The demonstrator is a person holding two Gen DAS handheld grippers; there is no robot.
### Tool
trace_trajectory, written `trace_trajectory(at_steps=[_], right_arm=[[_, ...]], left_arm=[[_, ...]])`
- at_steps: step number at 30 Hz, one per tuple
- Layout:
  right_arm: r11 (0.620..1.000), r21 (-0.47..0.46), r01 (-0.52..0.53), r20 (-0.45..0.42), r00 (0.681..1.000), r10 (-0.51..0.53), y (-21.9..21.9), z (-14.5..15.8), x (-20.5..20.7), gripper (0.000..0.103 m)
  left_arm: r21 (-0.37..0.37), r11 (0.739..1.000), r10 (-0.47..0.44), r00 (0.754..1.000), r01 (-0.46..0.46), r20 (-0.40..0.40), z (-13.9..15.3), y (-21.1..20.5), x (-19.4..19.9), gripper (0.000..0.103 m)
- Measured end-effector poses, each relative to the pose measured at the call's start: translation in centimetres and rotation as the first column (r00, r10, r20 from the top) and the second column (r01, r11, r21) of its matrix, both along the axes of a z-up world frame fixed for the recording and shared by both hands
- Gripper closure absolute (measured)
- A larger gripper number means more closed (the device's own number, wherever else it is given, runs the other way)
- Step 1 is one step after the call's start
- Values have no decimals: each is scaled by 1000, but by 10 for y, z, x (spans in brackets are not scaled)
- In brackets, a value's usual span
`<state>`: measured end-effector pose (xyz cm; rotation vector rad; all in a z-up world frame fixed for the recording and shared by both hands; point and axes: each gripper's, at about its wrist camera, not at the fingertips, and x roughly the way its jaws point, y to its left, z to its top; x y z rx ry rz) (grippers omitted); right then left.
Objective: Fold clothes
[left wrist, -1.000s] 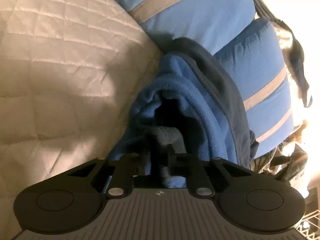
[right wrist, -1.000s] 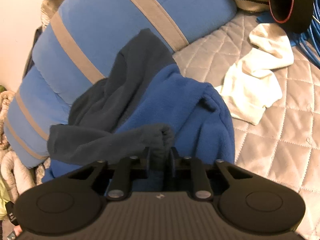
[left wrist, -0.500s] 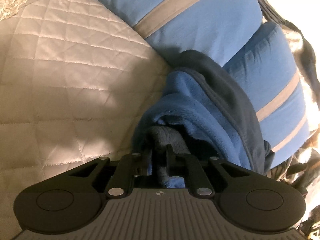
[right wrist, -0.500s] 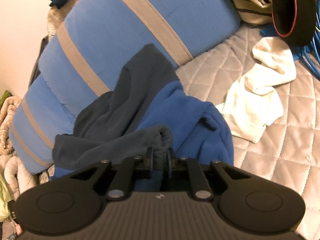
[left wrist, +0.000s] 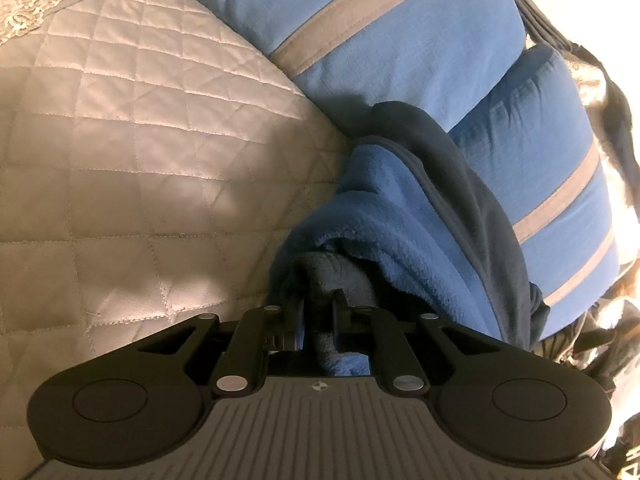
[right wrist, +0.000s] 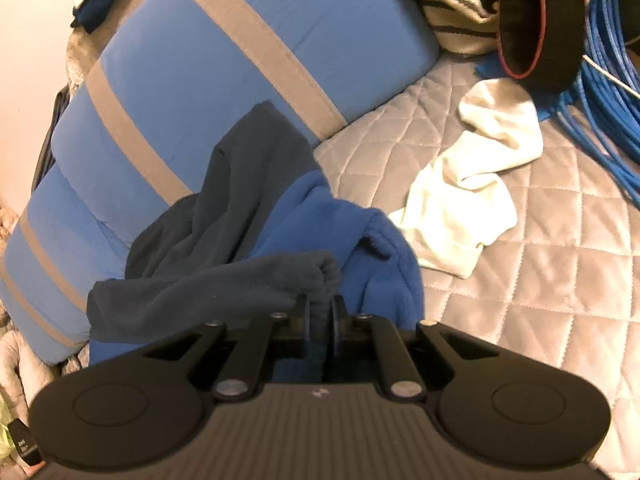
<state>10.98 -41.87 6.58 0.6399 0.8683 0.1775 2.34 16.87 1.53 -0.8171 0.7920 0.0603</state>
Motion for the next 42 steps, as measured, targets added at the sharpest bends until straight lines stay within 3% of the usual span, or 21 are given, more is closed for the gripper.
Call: trace_trajectory(at_steps=[9, 13, 16, 18, 19, 20, 24, 25, 34, 35, 36, 37, 39, 42], right_arm=[[999, -7, 53, -70, 996, -54, -8, -11, 7, 93], [998, -36, 46, -53, 997, -47, -3, -14, 15, 93], [999, -10, 42, -71, 997, -42, -6, -20, 20, 80], [999, 15, 46, -93, 995, -45, -10, -22, 18, 55], [998, 26, 50, -102, 994, -47, -12, -23, 16, 50], [998, 48, 48, -109, 993, -42, -14, -24, 14, 42], [992, 126, 8, -127, 992, 8, -14, -25, 2, 35], [991, 135, -2, -132, 991, 20, -13, -24, -1, 35], [990, 137, -45, -195, 978, 71, -5, -32, -22, 35], [990, 133, -47, -194, 978, 73, -4, -34, -22, 38], [991, 124, -53, -188, 979, 76, -2, -34, -22, 63], [992, 115, -59, -182, 980, 79, 0, -35, -22, 71], [993, 96, -65, -171, 982, 81, 4, -34, -23, 81], [996, 65, -56, -167, 984, 66, 5, -28, -24, 85]], left_arm=[[-5, 1000, 12, 1000, -12, -6, 1, -1, 1, 91], [-6, 1000, 13, 1000, -13, -10, 0, 0, 1, 90], [-11, 1000, 16, 1000, -16, -16, -2, 0, 1, 87], [-17, 1000, 15, 1000, -15, -18, -4, 1, 1, 84], [-19, 1000, 16, 1000, -16, -23, -4, 1, 1, 81], [-17, 1000, 24, 999, -25, -37, -4, 2, 1, 71], [-21, 998, 53, 995, -54, -80, -5, 5, -1, 48], [-20, 998, 57, 995, -59, -87, -5, 5, -1, 46], [63, 997, 42, 996, -37, -76, 11, -9, -14, 45], [70, 997, 37, 997, -32, -74, 12, -11, -16, 45], [77, 997, 34, 997, -29, -72, 14, -12, -17, 45], [83, 996, 33, 997, -27, -70, 15, -13, -18, 45], [89, 996, 29, 997, -23, -68, 17, -14, -20, 45], [95, 995, 29, 997, -22, -70, 18, -14, -21, 45]])
